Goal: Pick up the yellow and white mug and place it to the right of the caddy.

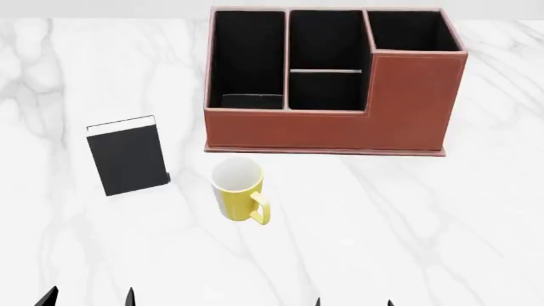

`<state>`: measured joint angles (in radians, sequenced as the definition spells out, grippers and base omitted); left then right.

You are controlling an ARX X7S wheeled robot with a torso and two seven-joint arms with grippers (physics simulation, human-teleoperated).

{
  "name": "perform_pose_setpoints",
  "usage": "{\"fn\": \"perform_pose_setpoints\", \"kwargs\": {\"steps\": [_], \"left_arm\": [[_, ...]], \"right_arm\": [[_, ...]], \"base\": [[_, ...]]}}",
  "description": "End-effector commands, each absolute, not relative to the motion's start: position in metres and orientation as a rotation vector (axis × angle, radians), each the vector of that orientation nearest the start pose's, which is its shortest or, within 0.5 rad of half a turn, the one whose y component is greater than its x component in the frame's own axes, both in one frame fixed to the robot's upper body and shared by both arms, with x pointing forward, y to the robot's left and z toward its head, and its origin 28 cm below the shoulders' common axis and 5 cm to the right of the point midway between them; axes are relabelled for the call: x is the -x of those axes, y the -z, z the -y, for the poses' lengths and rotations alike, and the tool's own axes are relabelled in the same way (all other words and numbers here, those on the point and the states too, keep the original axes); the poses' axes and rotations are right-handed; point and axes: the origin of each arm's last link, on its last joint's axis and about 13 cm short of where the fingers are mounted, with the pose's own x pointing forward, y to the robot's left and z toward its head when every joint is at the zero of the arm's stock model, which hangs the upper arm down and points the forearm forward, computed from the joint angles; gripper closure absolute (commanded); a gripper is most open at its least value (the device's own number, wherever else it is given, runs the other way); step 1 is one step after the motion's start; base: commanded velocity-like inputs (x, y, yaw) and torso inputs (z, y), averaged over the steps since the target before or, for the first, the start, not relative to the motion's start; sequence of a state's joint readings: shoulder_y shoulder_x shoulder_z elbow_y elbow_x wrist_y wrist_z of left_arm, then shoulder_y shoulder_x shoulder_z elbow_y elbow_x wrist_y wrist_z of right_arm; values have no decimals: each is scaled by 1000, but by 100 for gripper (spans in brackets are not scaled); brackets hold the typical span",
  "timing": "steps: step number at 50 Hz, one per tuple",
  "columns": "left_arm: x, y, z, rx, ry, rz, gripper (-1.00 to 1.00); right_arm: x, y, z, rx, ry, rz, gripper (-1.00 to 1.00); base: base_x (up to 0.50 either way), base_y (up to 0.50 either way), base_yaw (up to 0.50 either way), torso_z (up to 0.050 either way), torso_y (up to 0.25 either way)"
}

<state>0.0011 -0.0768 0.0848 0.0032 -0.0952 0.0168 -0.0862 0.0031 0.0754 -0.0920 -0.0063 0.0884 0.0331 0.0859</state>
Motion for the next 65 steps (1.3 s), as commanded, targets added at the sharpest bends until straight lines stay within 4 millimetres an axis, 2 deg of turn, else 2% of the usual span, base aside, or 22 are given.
{"fn": "perform_pose_setpoints", "kwargs": {"steps": [1, 10, 13, 14, 15, 16, 18, 19, 20, 23, 30, 35, 38, 44, 51, 54, 60, 65], "left_arm": [[-209, -14, -206, 23, 2, 15, -100], [-210, -14, -209, 42, -38, 8, -100], [-210, -23, -208, -22, -36, 46, -100], [-211, -29, -209, -46, -44, 61, -100], [-215, -43, -209, -59, -77, 70, -100], [-215, -44, -209, -59, -77, 69, -100], [-215, -64, -208, -96, -82, 141, -100], [-215, -78, -208, -127, -87, 169, -100], [-215, -84, -208, -130, -95, 185, -100], [-208, -118, -210, -149, -129, 279, -100], [-185, -165, -215, -221, -187, 401, -100], [-166, -186, -216, -236, -209, 477, -100], [-159, -190, -217, -236, -215, 528, -100], [-153, -187, -220, -250, -234, 553, -100], [-145, -182, -234, -254, -285, 545, -100], [-142, -180, -238, -258, -308, 537, -100], [-135, -177, -247, -264, -351, 530, -100], [-119, -169, -259, -284, -409, 511, -100]], "right_arm": [[-210, -11, 95, -7, -8, -53, -100], [-208, -15, 95, -28, 13, -29, -100], [-212, -32, 98, -38, 89, 49, -100], [-213, -39, 99, -24, 121, 85, -100], [-215, -54, 101, -40, 132, 116, -100], [-215, -55, 101, -40, 132, 116, -100], [-216, -75, 102, -62, 155, 165, -100], [-215, -93, 101, -85, 154, 208, -100], [-214, -100, 101, -84, 148, 226, -100], [-205, -136, 98, -129, 127, 322, -100], [-192, -175, 97, -198, 104, 418, -100], [-175, -203, 99, -215, 91, 517, -100], [-168, -212, 104, -224, 115, 546, -100], [-163, -215, 111, -220, 172, 561, -100], [-150, -227, 136, -218, 287, 617, -100], [-153, -224, 145, -211, 339, 597, -100], [-154, -225, 150, -214, 367, 597, -100], [-154, -224, 150, -210, 370, 596, -100]], "base": [[0, 0, 0, 0, 0], [0, 0, 0, 0, 0], [0, 0, 0, 0, 0], [0, 0, 0, 0, 0], [0, 0, 0, 0, 0], [0, 0, 0, 0, 0], [0, 0, 0, 0, 0], [0, 0, 0, 0, 0], [0, 0, 0, 0, 0], [0, 0, 0, 0, 0], [0, 0, 0, 0, 0], [0, 0, 0, 0, 0], [0, 0, 0, 0, 0], [0, 0, 0, 0, 0], [0, 0, 0, 0, 0], [0, 0, 0, 0, 0], [0, 0, 0, 0, 0], [0, 0, 0, 0, 0]]}}
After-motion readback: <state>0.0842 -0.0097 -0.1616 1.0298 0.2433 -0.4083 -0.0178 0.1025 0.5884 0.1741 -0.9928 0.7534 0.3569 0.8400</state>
